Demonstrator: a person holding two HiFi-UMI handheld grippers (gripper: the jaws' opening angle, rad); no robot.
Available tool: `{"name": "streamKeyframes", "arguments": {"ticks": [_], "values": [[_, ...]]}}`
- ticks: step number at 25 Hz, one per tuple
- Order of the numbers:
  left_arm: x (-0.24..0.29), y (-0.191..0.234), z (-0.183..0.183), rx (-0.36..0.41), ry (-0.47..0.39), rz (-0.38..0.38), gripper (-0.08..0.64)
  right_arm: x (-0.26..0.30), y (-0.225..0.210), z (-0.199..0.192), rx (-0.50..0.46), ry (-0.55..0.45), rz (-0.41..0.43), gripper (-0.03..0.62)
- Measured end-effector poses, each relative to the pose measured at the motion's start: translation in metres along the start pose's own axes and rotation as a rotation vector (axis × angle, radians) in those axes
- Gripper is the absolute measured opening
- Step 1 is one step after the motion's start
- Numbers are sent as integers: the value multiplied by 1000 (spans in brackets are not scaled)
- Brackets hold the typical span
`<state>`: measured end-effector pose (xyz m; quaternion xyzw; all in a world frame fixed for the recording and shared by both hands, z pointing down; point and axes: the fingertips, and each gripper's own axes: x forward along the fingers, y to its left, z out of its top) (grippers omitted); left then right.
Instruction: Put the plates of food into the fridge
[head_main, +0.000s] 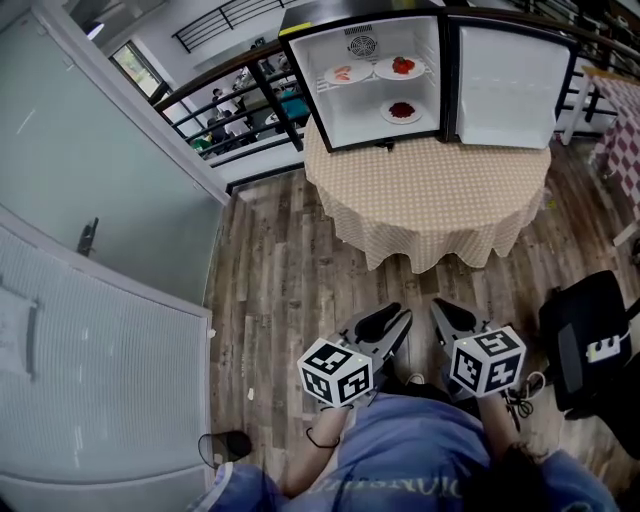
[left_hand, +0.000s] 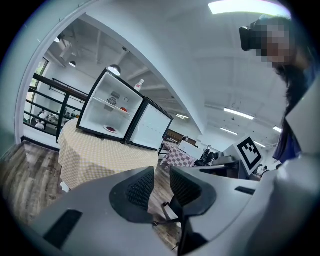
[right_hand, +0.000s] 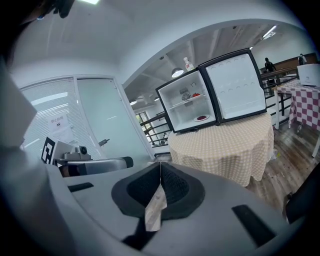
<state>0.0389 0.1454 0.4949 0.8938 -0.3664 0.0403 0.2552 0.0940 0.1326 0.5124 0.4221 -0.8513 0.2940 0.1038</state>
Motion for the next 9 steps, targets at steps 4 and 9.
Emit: {"name": "streamKeyframes", "arguments": {"ticks": [4, 9], "values": [[3, 0, 1, 11, 12, -1, 110, -2, -3, 3, 4, -11, -5, 18], [8, -3, -1, 15, 19, -3, 110, -5, -7, 1, 8, -11, -7, 18]]}}
